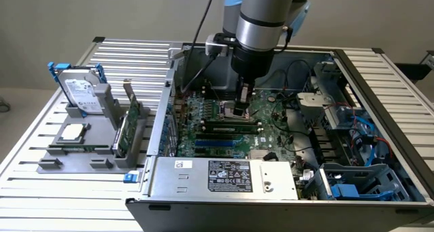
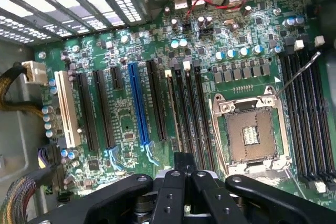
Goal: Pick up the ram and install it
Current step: 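Press down the ram until it locks into place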
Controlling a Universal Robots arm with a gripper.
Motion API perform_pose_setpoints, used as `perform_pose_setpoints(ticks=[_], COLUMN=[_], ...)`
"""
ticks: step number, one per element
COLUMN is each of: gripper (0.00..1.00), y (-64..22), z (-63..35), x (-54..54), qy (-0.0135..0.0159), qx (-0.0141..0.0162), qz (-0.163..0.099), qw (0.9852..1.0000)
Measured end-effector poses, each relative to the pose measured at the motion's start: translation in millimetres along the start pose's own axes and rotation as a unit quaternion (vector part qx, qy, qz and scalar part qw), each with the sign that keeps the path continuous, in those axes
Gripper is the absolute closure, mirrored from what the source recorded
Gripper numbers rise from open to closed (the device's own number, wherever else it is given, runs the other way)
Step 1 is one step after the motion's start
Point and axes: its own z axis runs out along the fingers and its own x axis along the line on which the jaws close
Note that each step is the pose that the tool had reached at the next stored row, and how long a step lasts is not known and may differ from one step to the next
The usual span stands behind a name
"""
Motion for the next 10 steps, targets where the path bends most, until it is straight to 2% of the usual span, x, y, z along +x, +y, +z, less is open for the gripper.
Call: perform_pose_setpoints(ticks=[5,10], gripper=[0.89,0.89], y=[-0.1,-0.1], z=[0.7,1.7], x=[0.0,-0.1], qy=[-0.0027,-0.0054], qx=[-0.003,-0.006], qz=[0.045,0.091], qw=[0.999,0.9959])
